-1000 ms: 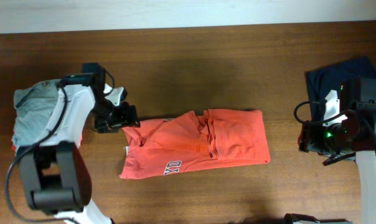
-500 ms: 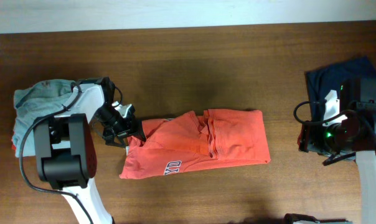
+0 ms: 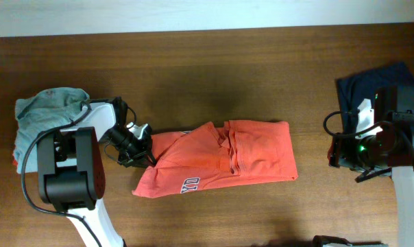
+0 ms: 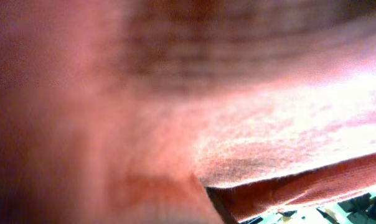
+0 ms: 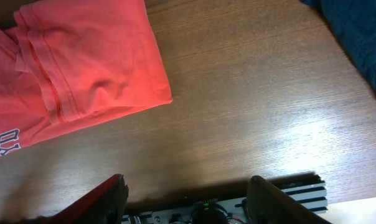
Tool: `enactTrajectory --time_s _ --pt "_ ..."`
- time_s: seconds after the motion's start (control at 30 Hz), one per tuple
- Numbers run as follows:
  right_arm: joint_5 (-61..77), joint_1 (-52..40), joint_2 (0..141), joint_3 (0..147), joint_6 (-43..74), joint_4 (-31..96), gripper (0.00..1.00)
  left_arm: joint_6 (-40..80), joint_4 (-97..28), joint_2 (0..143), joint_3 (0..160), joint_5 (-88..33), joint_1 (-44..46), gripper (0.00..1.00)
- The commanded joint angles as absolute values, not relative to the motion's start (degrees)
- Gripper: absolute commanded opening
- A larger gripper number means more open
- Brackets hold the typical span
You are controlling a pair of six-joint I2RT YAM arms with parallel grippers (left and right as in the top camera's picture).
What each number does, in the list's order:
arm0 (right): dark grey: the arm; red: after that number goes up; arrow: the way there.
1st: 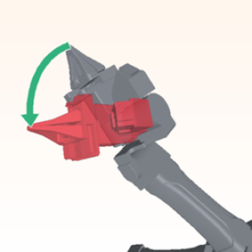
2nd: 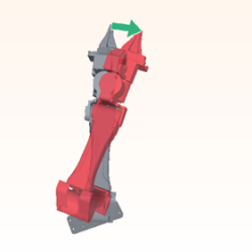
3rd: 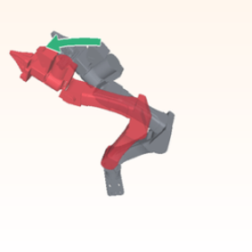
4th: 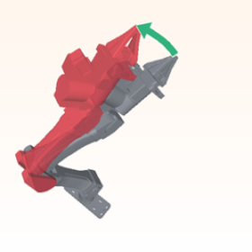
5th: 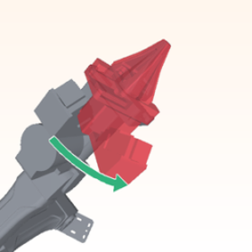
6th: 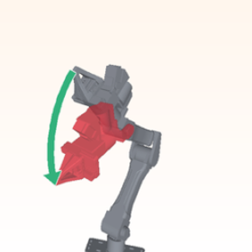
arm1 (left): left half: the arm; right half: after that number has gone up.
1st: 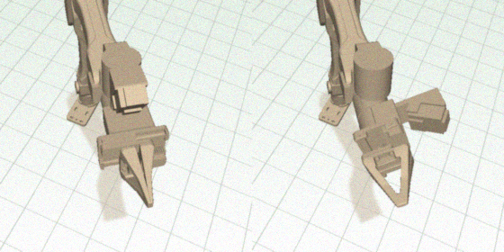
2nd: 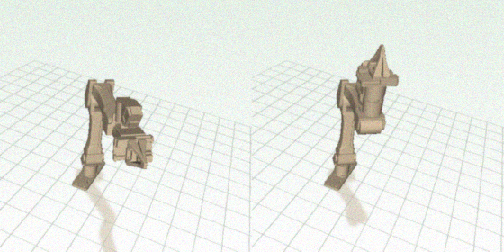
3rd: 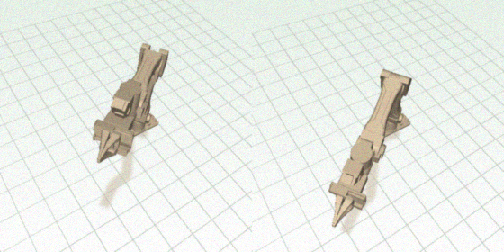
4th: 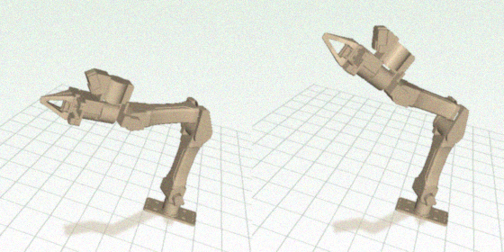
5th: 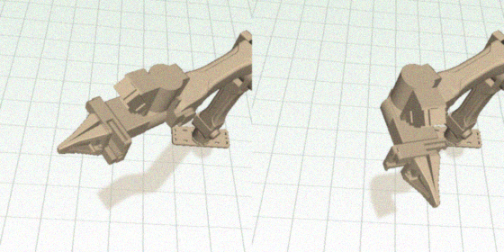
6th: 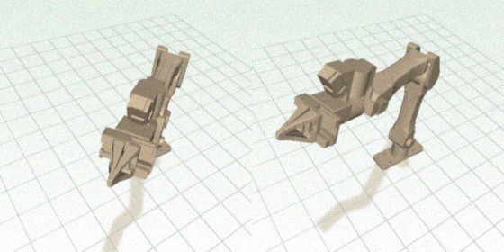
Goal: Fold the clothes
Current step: 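Grasp the orange strip's left end with the left gripper, then fold the left end rightward over the strip with the left gripper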
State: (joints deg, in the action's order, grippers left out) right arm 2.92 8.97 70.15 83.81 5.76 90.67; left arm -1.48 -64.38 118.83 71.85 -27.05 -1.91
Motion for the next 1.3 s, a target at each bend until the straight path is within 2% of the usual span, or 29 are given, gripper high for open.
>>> enactTrajectory --time_s 0.0,0.47,0.67,0.9,1.27 --pt "3.2 9.4 69.4 84.3 5.8 90.6 0.67 -2.3 -63.2 122.0 71.2 -24.6 -2.2 0.01" --pt "3.2 9.4 69.5 84.3 5.8 90.4 0.67 -1.5 -75.9 110.6 85.7 -20.1 -12.3 0.0" --pt "3.3 9.4 69.5 84.3 5.8 90.4 0.67 -1.5 -80.9 108.6 95.7 -20.2 -12.7 0.01" --pt "3.3 9.4 69.5 84.3 5.8 90.5 0.67 -0.4 -85.4 108.6 107.0 -19.7 -3.7 0.0" --pt "4.3 9.4 69.5 84.3 5.8 90.5 0.67 8.0 -84.7 108.7 107.4 -13.0 17.3 0.01"
